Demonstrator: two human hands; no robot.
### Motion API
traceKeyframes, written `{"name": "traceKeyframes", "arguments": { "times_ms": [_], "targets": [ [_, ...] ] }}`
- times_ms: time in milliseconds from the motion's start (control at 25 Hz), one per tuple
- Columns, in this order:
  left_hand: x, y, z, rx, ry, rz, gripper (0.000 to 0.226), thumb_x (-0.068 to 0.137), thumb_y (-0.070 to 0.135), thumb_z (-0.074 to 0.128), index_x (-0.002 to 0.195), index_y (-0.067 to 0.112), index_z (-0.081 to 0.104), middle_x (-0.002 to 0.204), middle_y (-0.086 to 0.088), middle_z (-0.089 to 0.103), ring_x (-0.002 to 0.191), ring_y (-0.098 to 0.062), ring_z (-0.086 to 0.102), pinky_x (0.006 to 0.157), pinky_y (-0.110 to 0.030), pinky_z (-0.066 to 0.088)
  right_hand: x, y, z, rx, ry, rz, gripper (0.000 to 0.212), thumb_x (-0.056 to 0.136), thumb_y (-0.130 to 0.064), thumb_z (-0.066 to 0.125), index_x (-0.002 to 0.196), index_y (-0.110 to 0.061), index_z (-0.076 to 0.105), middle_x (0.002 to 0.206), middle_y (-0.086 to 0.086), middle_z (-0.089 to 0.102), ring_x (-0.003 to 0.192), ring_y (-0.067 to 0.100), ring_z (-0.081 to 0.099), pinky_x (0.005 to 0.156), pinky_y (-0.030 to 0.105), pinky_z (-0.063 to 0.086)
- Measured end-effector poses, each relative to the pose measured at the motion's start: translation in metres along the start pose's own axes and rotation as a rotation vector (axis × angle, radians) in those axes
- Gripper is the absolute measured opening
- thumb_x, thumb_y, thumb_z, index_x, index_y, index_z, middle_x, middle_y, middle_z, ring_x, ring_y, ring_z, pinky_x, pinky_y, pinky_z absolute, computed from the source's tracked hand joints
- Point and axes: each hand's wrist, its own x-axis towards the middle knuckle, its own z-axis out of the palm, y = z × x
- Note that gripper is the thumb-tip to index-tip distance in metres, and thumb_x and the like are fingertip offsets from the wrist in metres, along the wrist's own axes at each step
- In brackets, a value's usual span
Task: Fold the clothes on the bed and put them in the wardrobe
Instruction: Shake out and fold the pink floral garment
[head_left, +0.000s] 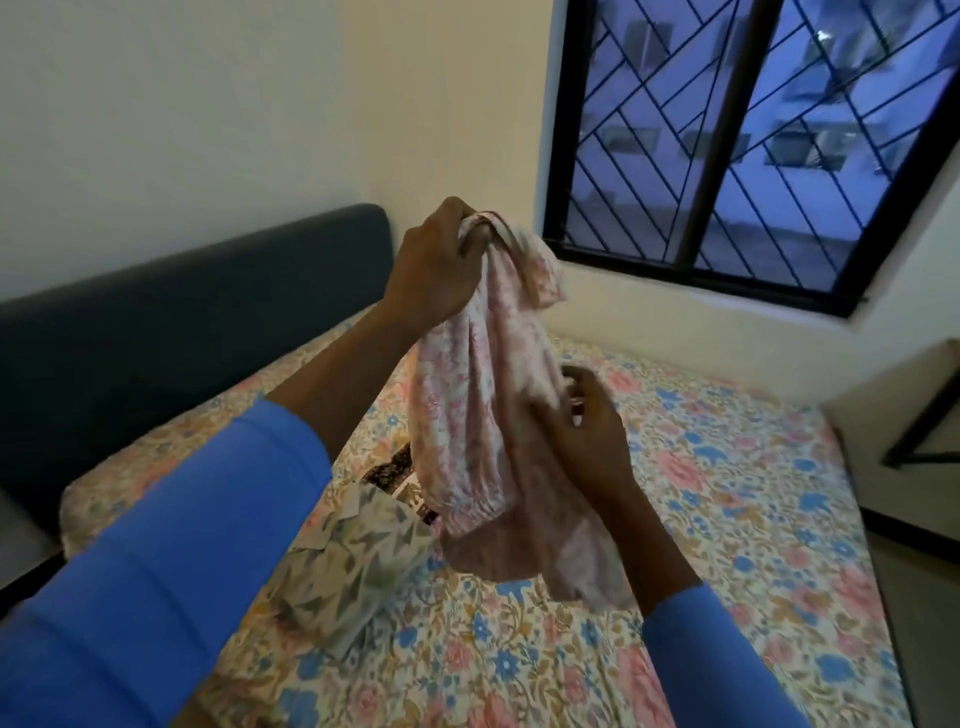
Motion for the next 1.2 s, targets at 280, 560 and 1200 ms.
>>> {"name": "traceKeyframes", "arguments": {
  "times_ms": [280, 560, 1200],
  "targets": [
    [0.035, 0.001, -0.016, -0.679, -0.144, -0.641, 0.019, 0.105, 0.016, 0.047, 0.091, 0.009, 0.059, 0.07, -0.001, 0.053, 0.048, -0.011, 0.054, 0.048, -0.021, 0.049, -0.03, -0.007, 0.108, -0.294, -0.009, -0.184, 0.092, 0.081, -0.059, 0.077, 0.154, -0.021, 0.036, 0.151, 0.007, 0.042, 0.138, 0.025, 0.045, 0.103, 0.041, 0.048],
    [0.035, -0.057, -0.044, 0.139, -0.171, -0.277, 0.062, 0.097, 0.046, 0.063, 0.142, 0.007, 0.046, 0.131, -0.013, 0.057, 0.121, -0.033, 0.057, 0.095, -0.04, 0.049, 0.022, -0.047, 0.083, 0.382, -0.101, 0.341, 0.031, 0.102, -0.008, 0.054, 0.073, -0.005, 0.065, 0.06, 0.004, 0.063, 0.055, 0.016, 0.062, 0.053, 0.027, 0.052],
    [-0.074, -0.056, 0.001, -0.452, -0.084, -0.348, 0.05, 0.1, 0.059, 0.053, 0.112, 0.011, 0.061, 0.108, -0.007, 0.069, 0.103, -0.023, 0.066, 0.092, -0.044, 0.053, -0.021, -0.102, 0.061, -0.023, -0.302, -0.017, 0.071, 0.08, -0.031, 0.088, 0.138, -0.043, 0.047, 0.107, -0.021, 0.063, 0.089, -0.018, 0.061, 0.073, 0.008, 0.051]
  ]
}}
